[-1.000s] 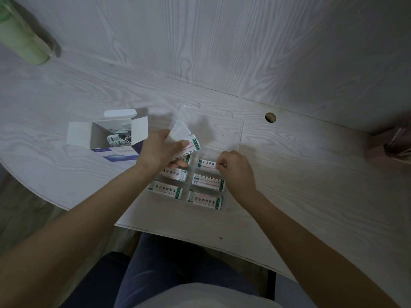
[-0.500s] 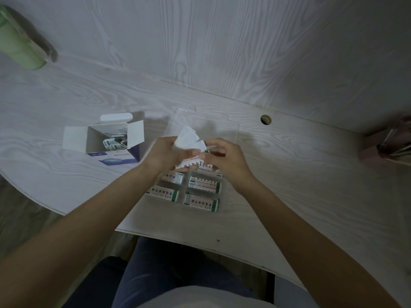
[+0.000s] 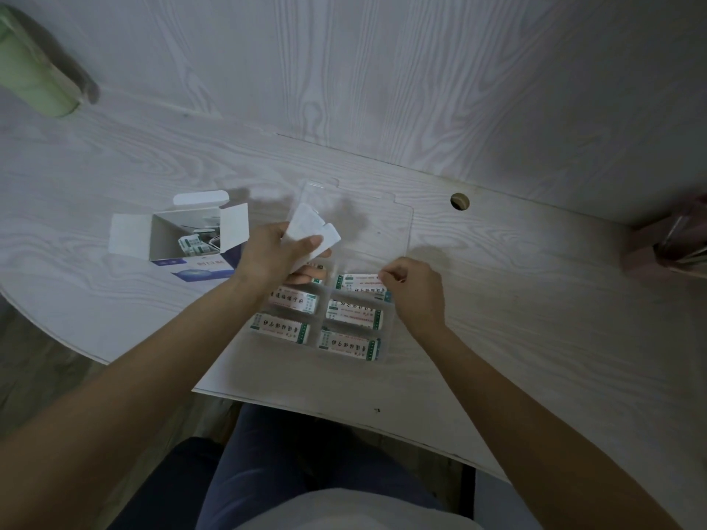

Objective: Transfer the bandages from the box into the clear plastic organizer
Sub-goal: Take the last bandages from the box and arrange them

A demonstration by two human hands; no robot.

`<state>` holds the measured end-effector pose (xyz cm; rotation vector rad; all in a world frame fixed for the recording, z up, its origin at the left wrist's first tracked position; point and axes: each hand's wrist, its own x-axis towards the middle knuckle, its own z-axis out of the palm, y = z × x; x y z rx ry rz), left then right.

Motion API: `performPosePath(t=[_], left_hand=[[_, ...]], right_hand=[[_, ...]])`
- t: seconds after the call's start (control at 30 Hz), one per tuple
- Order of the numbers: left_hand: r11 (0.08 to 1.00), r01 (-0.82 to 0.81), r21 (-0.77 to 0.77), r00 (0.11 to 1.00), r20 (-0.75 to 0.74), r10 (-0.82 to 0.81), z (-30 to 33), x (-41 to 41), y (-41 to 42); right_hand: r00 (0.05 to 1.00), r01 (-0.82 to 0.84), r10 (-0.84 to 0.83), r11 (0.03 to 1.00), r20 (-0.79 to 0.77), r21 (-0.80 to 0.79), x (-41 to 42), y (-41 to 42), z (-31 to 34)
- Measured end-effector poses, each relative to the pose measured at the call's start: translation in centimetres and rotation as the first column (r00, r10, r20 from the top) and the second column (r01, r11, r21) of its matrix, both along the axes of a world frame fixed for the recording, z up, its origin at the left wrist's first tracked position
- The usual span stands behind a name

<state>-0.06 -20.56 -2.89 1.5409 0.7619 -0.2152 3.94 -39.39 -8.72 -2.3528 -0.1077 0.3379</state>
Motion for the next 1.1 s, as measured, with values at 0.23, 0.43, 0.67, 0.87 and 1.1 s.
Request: performPosePath(t=[0.23, 0.43, 0.67, 0.87, 1.1], left_hand=[[1.0, 0.003, -0.009, 1.0, 0.004, -0.003, 0.0, -0.1, -0.2], [0.999, 0.018, -0.046, 1.0, -0.001, -0.018, 0.6, 0.2, -0.6], [0.974, 0.178, -0.143, 0.984, 0.031, -0.175, 0.7, 0.6, -2.0], [0.937, 0.225, -0.268, 0.974, 0.056, -0.218, 0.6, 0.5, -1.8], [0.832, 0.552, -0.058, 0.832, -0.031, -0.555, 0.9, 0.6, -1.2]], right_hand=[[0.939, -0.243, 0.327, 0.848, 0.104, -0.471, -0.1, 1.0, -0.5], [0.997, -0.07, 0.071, 0.996, -0.02, 0.058, 0.1, 1.7, 1.6], [0.931, 0.111, 0.102, 0.836, -0.351, 0.537, 1.5, 2.4, 4.9], [0.952, 0.126, 0.065, 0.81, -0.3, 0.573, 1.9, 1.7, 4.7], [0.943, 0.07, 0.135, 0.813, -0.305, 0.578, 1.6, 1.3, 4.3]])
